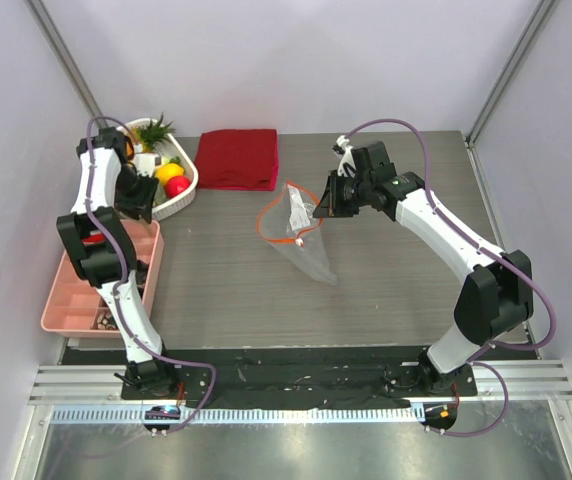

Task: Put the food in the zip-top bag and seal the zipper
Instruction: Pick up the fake fruit from the bin, then place the fake fruit in the zipper food storage bag.

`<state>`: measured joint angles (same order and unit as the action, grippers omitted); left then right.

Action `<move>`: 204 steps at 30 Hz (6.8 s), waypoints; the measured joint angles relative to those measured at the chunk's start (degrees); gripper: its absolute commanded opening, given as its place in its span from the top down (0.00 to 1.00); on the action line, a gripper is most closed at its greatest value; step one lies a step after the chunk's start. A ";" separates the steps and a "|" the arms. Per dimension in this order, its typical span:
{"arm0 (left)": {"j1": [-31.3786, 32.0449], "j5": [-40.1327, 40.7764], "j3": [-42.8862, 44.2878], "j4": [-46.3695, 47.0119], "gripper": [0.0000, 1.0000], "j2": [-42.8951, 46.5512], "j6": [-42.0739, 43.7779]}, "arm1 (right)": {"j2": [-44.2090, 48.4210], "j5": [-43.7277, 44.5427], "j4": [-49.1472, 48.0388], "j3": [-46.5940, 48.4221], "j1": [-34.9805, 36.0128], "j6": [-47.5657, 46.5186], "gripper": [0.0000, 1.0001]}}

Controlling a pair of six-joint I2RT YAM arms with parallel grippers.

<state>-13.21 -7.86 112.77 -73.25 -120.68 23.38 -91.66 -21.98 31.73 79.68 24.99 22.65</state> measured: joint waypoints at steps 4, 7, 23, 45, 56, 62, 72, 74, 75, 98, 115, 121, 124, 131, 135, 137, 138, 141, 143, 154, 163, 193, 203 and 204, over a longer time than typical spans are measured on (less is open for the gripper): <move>0.59 0.57 -0.02 0.17 0.62 -0.72 0.11 | 0.00 0.00 0.00 0.00 -0.07 -0.02 0.99; 0.63 1.55 -0.02 -0.04 0.62 -1.42 0.66 | 0.00 0.00 0.00 0.00 -0.09 -0.02 0.99; 0.61 2.16 3.19 -2.86 1.00 -1.44 1.07 | 0.00 0.00 -0.02 0.00 -0.11 -0.07 0.99; 7.39 -18.69 16.15 -0.57 1.00 18.49 -0.96 | 0.00 -2.40 -4.20 -1.33 -0.37 1.77 0.99; 19.45 -47.45 3.34 21.40 1.00 37.55 -22.03 | 0.07 -5.40 -9.25 -1.53 -0.37 6.88 0.99; 27.89 -57.53 0.09 33.42 1.00 36.94 -36.68 | 0.07 -7.21 -10.95 -1.46 -0.37 8.22 0.99; 31.74 -64.54 -21.90 51.82 1.00 36.74 -55.95 | 0.61 -13.09 -16.59 -1.97 -0.61 9.92 0.99; 31.82 -65.33 -26.10 53.92 1.00 36.76 -56.54 | 1.11 -14.95 -18.10 -2.86 -0.87 10.29 0.99; 31.71 -65.51 -28.00 54.53 1.00 36.76 -56.57 | 1.42 -15.74 -18.60 -3.30 -1.03 10.43 0.99; 36.28 -46.88 -15.45 10.62 1.00 25.55 -15.02 | 4.83 -25.46 -27.06 -10.16 -5.18 12.50 0.99; 34.82 -49.29 -9.94 9.88 1.00 38.75 -12.68 | 3.91 -32.09 -64.39 -21.11 -4.55 41.53 0.99; 34.82 -49.77 -10.64 23.37 1.00 43.12 -23.85 | -2.73 -31.28 -92.11 -21.84 -3.91 67.28 0.99; 34.82 -50.14 -10.64 27.69 1.00 43.25 -27.82 | -5.44 -29.62 -99.43 -23.78 -3.61 74.71 0.99; 35.26 -51.19 -10.64 30.93 1.00 40.74 -32.48 | -19.58 -24.81 -104.76 -29.64 -3.30 87.76 0.99; 37.24 -51.78 -10.64 32.33 1.00 39.04 -34.03 | -22.08 -24.63 -102.95 -31.87 -3.39 89.53 0.99; 38.84 -52.26 -10.64 33.79 1.00 38.14 -35.28 | -21.53 -24.63 -103.67 -31.87 -3.34 88.43 0.99; 39.56 -52.68 -10.80 35.10 1.00 37.75 -36.48 | -20.96 -24.74 -103.75 -31.87 -3.34 87.65 0.99; 41.00 -54.18 -13.51 41.94 1.00 37.35 -41.90 | -18.34 -25.24 -104.39 -31.85 -3.34 84.28 0.99; 41.55 -55.15 -17.25 49.53 1.00 37.35 -47.74 | -17.16 -25.46 -104.48 -31.78 -3.34 82.93 0.99; 40.06 -58.90 -39.41 80.67 1.00 35.32 -72.43 | -14.67 -26.84 -100.85 -31.15 -3.37 75.93 0.99; 28.79 -61.94 -42.73 77.92 1.00 36.72 -69.66 | -14.64 -27.82 -98.64 -31.17 -3.76 73.70 0.99; 29.05 -45.77 -5.20 -3.45 0.72 20.65 -6.05 | -6.71 -31.54 -68.15 -20.11 -3.39 43.39 0.99; 32.17 -45.29 -3.06 -3.96 0.38 21.81 -11.54 | -3.56 -31.54 -48.46 -14.93 -1.49 22.29 0.99; 31.98 -45.31 -2.49 -3.89 0.39 22.27 -12.61 | -3.50 -31.56 -47.19 -14.56 -1.42 20.85 0.99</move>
<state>18.76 -53.17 110.28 -77.14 -98.41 10.76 -95.15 -53.54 -15.46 65.12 23.57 43.51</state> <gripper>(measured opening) 0.622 0.023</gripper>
